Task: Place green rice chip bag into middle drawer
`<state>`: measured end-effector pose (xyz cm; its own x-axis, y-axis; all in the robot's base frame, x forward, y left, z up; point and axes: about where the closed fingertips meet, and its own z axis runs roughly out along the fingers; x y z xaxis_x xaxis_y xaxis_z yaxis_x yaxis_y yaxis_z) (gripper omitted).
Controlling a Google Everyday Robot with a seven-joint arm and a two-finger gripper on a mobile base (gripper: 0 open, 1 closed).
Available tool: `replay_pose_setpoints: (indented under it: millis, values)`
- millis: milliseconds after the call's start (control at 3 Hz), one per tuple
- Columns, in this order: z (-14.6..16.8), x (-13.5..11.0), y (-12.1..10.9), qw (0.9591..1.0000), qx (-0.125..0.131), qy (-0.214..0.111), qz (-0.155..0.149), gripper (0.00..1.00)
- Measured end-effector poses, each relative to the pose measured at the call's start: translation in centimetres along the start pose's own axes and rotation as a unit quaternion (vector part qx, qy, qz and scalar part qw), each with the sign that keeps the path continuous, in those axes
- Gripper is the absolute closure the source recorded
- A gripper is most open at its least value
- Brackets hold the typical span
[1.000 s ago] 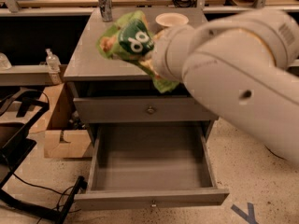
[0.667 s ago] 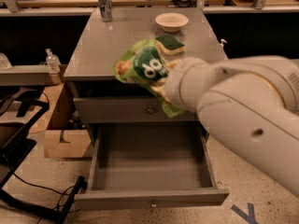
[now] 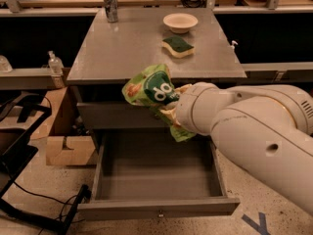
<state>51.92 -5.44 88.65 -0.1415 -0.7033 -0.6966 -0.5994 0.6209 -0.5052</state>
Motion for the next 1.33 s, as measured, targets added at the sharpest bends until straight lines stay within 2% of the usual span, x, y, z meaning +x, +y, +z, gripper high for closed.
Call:
replay_pose_setpoints:
  millis: [333,667,1000,1333]
  values:
    - [0.3,0.3,0.0,1.0,-0.002,0.001,0.005,1.0]
    - [2.0,3.2,-0.5,0.9995,-0.015,0.008,0.026,1.0]
    - [4.8,8.0,-1.2,0.9959,-0.046,0.006,0.078,1.0]
    - [5.9,12.9,-2.6,0.9893,-0.091,0.0,0.114,1.0]
